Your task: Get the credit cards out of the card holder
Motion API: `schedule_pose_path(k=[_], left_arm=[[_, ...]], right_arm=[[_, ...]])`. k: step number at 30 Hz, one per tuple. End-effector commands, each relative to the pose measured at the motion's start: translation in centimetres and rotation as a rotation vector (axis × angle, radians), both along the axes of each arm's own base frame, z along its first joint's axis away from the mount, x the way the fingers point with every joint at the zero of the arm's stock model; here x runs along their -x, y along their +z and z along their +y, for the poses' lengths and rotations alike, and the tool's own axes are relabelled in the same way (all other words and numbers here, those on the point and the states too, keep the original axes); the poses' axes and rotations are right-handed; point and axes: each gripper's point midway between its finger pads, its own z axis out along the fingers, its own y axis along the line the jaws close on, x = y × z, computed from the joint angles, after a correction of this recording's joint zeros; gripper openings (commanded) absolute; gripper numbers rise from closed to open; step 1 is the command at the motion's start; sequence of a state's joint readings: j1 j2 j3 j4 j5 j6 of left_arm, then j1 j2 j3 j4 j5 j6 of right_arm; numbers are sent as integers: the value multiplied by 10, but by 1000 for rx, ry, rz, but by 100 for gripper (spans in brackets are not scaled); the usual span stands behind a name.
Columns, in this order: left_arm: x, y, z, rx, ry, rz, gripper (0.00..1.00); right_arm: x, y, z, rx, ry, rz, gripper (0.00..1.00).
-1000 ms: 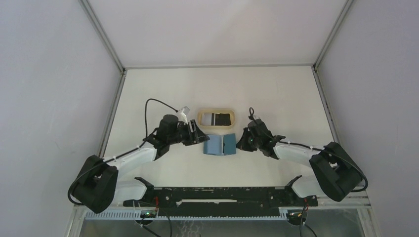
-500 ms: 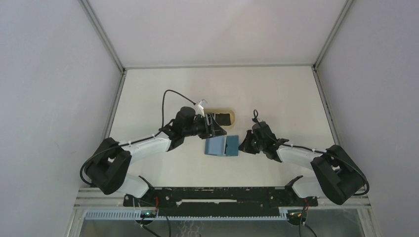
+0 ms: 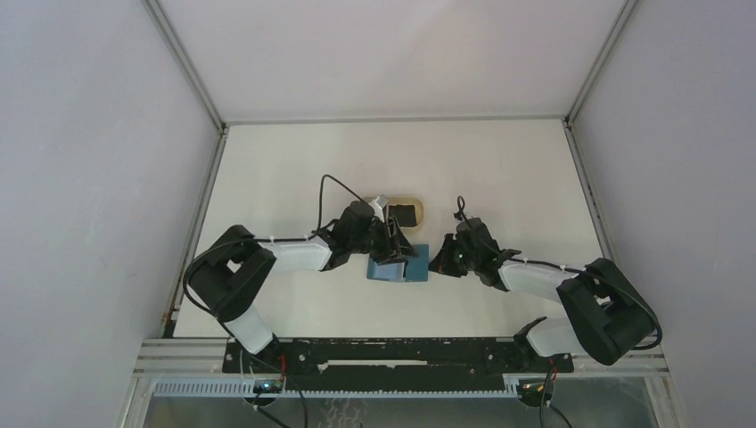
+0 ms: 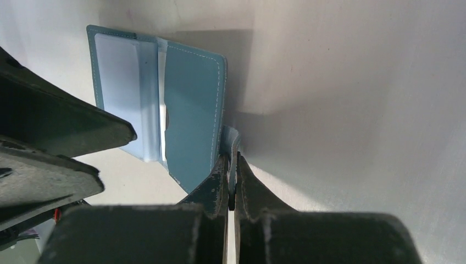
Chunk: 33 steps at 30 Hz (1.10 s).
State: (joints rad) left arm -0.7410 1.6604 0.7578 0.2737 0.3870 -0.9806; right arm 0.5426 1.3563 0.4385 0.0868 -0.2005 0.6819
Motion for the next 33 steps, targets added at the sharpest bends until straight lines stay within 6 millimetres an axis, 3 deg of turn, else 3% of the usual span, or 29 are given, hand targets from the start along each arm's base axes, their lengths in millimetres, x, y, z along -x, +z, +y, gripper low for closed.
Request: schedule_pose_path(k=[1,5,11,28,33], left_arm=[[-7,4,-11,18,28,8,54],[-9,-20,-3,-80,58,28,53],[-10,-35,4,-130,78,35,52],[-5,-42,-17,-72,52,35,52],[-2,-44,-14,-75,53,35,52]], right_arm=[[-10,11,5,-36,24,-58,0],[-10,14,4,-52,25,-65,0],[-10,21,3,-71,35,-77,0],[-8,32,12,-136,95,-97,0],[-6,28,16,-158,115,-77,36]])
